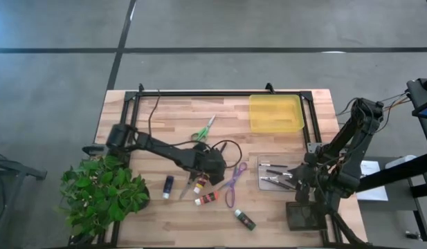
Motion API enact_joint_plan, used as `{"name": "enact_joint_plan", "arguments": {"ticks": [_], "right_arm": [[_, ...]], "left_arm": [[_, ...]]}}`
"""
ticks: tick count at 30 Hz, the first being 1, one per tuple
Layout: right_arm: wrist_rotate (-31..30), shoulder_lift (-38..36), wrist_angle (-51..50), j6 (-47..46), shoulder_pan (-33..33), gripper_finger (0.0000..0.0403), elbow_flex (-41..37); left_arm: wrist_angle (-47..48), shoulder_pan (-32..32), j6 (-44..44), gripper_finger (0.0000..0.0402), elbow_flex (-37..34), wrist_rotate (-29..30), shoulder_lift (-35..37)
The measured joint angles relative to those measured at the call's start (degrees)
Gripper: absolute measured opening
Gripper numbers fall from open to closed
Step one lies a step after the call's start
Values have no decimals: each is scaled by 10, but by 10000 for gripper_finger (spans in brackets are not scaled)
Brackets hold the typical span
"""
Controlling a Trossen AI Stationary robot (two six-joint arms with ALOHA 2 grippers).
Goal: Pick & Place Paint Supplies
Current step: Put the blush brush into the transparent bin
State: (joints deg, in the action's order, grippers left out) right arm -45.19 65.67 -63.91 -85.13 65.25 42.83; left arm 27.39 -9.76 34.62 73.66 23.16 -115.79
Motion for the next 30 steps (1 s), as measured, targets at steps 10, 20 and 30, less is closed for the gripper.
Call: {"name": "enact_joint_plan", "arguments": {"ticks": [10,20,30], "right_arm": [[0,0,3,2,0,173,0],[0,0,13,13,0,174,0],[-58,0,154,205,0,174,15]], "left_arm": [[-1,0,6,99,1,-23,-26],[3,0,-12,11,0,-38,-18],[-52,-23,-152,2,-2,-42,33]]}}
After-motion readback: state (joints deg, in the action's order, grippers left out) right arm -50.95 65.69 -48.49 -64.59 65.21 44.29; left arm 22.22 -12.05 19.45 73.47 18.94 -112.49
